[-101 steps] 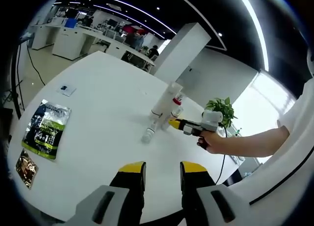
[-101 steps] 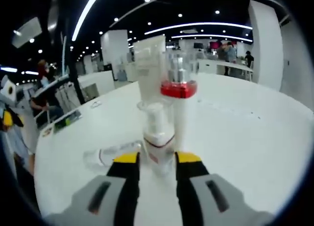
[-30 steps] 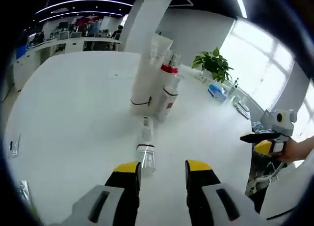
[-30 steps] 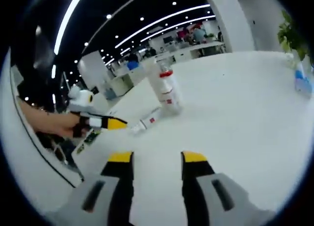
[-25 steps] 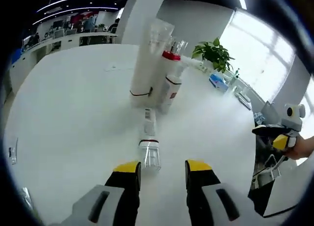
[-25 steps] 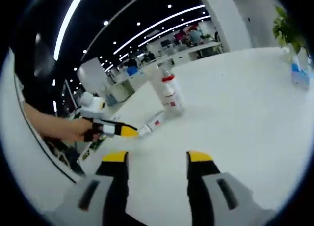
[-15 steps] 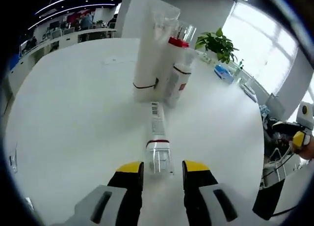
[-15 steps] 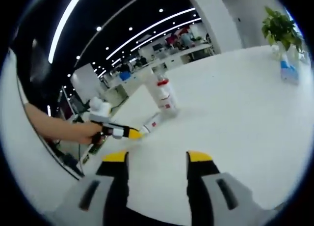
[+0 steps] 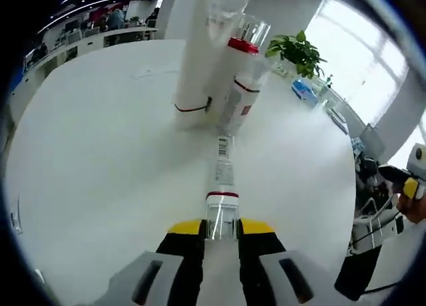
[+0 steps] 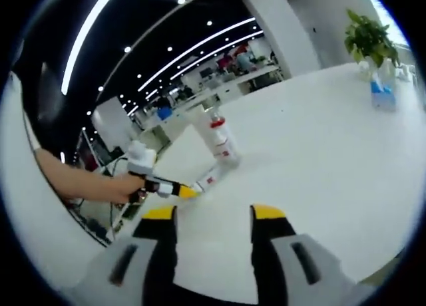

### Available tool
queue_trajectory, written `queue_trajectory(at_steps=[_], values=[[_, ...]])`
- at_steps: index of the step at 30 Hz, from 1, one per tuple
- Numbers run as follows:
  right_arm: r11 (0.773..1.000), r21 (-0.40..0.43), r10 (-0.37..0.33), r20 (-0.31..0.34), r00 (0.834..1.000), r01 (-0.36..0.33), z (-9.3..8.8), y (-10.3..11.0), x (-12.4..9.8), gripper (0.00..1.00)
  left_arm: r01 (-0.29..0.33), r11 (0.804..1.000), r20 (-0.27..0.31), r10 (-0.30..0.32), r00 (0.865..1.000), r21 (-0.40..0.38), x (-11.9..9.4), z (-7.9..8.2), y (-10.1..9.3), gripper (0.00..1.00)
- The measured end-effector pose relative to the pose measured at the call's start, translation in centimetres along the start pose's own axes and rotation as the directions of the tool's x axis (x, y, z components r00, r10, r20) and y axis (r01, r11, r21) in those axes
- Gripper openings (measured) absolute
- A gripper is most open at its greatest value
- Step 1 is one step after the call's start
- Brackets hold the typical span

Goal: Arrange the skincare products in the storage area until every visible bottle or jar stands upright without overlapping.

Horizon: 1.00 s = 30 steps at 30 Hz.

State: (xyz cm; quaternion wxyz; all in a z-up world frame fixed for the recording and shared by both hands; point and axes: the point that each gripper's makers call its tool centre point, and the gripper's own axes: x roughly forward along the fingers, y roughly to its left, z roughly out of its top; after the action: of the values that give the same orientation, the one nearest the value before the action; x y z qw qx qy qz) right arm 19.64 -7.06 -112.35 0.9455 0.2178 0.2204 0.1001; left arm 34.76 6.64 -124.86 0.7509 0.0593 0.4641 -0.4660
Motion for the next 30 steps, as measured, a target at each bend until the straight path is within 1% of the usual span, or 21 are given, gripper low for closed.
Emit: queue_trajectory(at_steps=[3, 6, 9, 10, 11, 12, 13, 15, 16, 17, 18, 19, 21, 22, 23, 25, 26, 27, 28, 29, 30], values=[[0.999, 0.004, 0.050, -0.011, 0.999, -0.050, 0.8, 1.0, 1.2, 0.41, 0.050, 0.996, -0.007, -0.049, 0.999, 0.074, -1.1, -0.2, -1.6, 0.18], [0.993, -0.031, 0.109, -0.025, 0.994, -0.110, 1.7, 2.3, 2.7, 0.43, 0.076, 0.991, -0.024, -0.074, 0.997, 0.106, -2.3, -1.1, -2.8, 0.18], [0.977, -0.106, 0.174, -0.086, 0.981, -0.183, 1.9, 3.8, 4.6, 0.46, 0.086, 0.984, -0.053, -0.078, 0.995, 0.159, -3.7, -2.7, -3.7, 0.17], [0.967, -0.137, 0.199, -0.119, 0.973, -0.214, 1.8, 4.5, 5.2, 0.47, 0.090, 0.983, -0.056, -0.081, 0.995, 0.163, -4.2, -3.1, -3.8, 0.17], [0.963, -0.148, 0.205, -0.130, 0.970, -0.223, 1.7, 4.6, 5.5, 0.47, 0.091, 0.982, -0.057, -0.082, 0.995, 0.166, -4.4, -3.3, -3.9, 0.17], [0.950, -0.188, 0.221, -0.164, 0.961, -0.250, 1.4, 5.1, 6.1, 0.47, 0.095, 0.979, -0.063, -0.085, 0.994, 0.179, -4.9, -3.7, -4.2, 0.17], [0.929, -0.230, 0.244, -0.204, 0.948, -0.288, 1.1, 5.8, 6.7, 0.48, 0.098, 0.975, -0.063, -0.087, 0.994, 0.198, -5.6, -4.1, -4.5, 0.17], [0.904, -0.263, 0.268, -0.269, 0.925, -0.338, 0.3, 6.6, 7.3, 0.48, 0.102, 0.965, -0.068, -0.088, 0.994, 0.240, -6.3, -4.3, -4.8, 0.17], [0.884, -0.276, 0.291, -0.308, 0.906, -0.378, -0.2, 7.2, 7.6, 0.48, 0.098, 0.955, -0.074, -0.080, 0.994, 0.280, -7.0, -4.6, -5.0, 0.17], [0.858, -0.297, 0.308, -0.358, 0.881, -0.420, -0.8, 7.9, 7.9, 0.48, 0.101, 0.947, -0.074, -0.082, 0.994, 0.306, -7.6, -4.8, -5.3, 0.17], [0.834, -0.332, 0.306, -0.385, 0.871, -0.440, -1.2, 8.1, 8.2, 0.49, 0.096, 0.946, -0.076, -0.076, 0.994, 0.309, -8.0, -5.0, -5.5, 0.17], [0.795, -0.372, 0.311, -0.427, 0.849, -0.479, -1.8, 8.7, 8.5, 0.49, 0.099, 0.938, -0.081, -0.076, 0.994, 0.332, -8.6, -5.2, -5.7, 0.17], [0.750, -0.405, 0.306, -0.490, 0.817, -0.523, -2.7, 9.2, 8.9, 0.51, 0.098, 0.934, -0.081, -0.075, 0.994, 0.344, -9.3, -5.3, -6.1, 0.17], [0.710, -0.439, 0.302, -0.518, 0.801, -0.551, -3.2, 9.6, 9.2, 0.52, 0.091, 0.921, -0.077, -0.066, 0.995, 0.379, -9.8, -5.2, -6.3, 0.17], [0.679, -0.457, 0.304, -0.537, 0.787, -0.574, -3.5, 10.0, 9.3, 0.52, 0.092, 0.915, -0.075, -0.068, 0.995, 0.392, -10.1, -5.1, -6.6, 0.17], [0.616, -0.475, 0.305, -0.591, 0.747, -0.628, -4.5, 10.8, 9.5, 0.52, 0.099, 0.899, -0.090, -0.067, 0.994, 0.427, -10.6, -5.2, -7.2, 0.17], [0.577, -0.481, 0.303, -0.624, 0.720, -0.660, -5.2, 11.3, 9.6, 0.52, 0.099, 0.881, -0.100, -0.058, 0.993, 0.463, -10.9, -5.2, -7.4, 0.17], [0.539, -0.489, 0.298, -0.651, 0.699, -0.685, -5.9, 11.8, 9.7, 0.52, 0.097, 0.878, -0.103, -0.055, 0.993, 0.468, -11.1, -5.2, -7.8, 0.17], [0.509, -0.488, 0.300, -0.671, 0.678, -0.709, -6.4, 12.3, 9.7, 0.51, 0.100, 0.875, -0.106, -0.057, 0.993, 0.474, -11.3, -5.2, -8.0, 0.17], [0.498, -0.484, 0.303, -0.680, 0.668, -0.719, -6.6, 12.5, 9.6, 0.50, 0.102, 0.871, -0.107, -0.058, 0.993, 0.480, -11.4, -5.1, -8.2, 0.17], [0.466, -0.467, 0.302, -0.714, 0.632, -0.751, -7.5, 13.0, 9.4, 0.47, 0.103, 0.864, -0.111, -0.055, 0.992, 0.492, -11.6, -5.0, -8.4, 0.17]])
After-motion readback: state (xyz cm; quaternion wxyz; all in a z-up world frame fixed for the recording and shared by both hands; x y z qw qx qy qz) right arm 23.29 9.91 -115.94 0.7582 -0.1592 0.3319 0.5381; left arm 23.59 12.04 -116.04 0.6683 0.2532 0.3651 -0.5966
